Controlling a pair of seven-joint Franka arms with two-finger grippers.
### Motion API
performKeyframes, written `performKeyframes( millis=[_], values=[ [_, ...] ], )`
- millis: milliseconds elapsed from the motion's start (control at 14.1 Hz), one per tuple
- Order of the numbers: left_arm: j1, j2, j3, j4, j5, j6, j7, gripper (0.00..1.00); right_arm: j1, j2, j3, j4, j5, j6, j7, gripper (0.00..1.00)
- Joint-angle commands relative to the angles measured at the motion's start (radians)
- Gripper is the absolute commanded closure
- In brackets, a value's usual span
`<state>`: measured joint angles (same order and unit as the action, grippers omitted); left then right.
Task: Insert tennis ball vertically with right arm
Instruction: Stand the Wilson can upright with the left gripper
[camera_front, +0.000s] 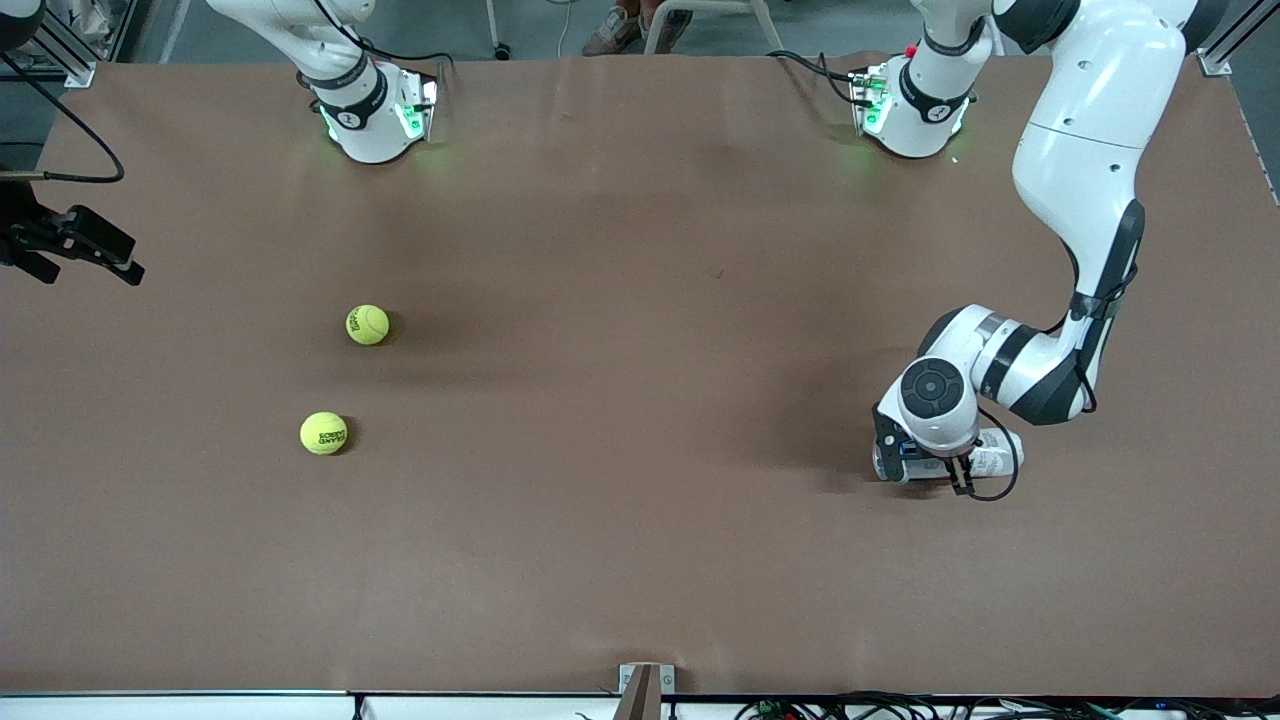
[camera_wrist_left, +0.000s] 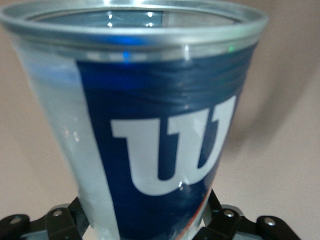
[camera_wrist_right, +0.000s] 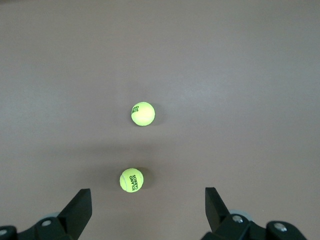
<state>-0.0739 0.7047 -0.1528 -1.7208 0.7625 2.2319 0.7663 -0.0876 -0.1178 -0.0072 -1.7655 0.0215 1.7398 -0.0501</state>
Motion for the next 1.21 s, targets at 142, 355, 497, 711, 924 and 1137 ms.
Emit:
performKeyframes(
  millis=[142,355,497,711,924,1137],
  values=[
    [-0.006,0.016,-0.001,0.012,0.018,-0.008,0.007,0.27,-0.009,0.004,0.006,0.008,-0.017,-0.003,-0.005,0.0],
    [-0.006,0.015,-0.004,0.013,0.018,-0.003,0.008,0.28,-0.011,0.004,0.006,0.008,-0.018,-0.005,-0.007,0.0],
    [-0.004,0.01,-0.011,0.015,0.017,-0.002,0.011,0.28,-0.008,0.006,0.006,0.006,-0.018,0.001,-0.007,0.0],
    [0.008,0.003,-0.054,0.017,0.0,0.017,0.056,0.27,-0.009,0.012,0.006,0.006,-0.018,0.004,-0.007,0.0],
    [0.022,-0.004,-0.14,0.044,-0.037,0.047,0.071,0.27,-0.008,0.013,0.006,0.009,-0.02,0.006,-0.007,0.0],
    [0.074,-0.001,-0.261,0.07,-0.136,0.127,0.077,0.27,-0.008,0.015,0.006,0.009,-0.018,0.006,-0.005,0.0]
  ],
)
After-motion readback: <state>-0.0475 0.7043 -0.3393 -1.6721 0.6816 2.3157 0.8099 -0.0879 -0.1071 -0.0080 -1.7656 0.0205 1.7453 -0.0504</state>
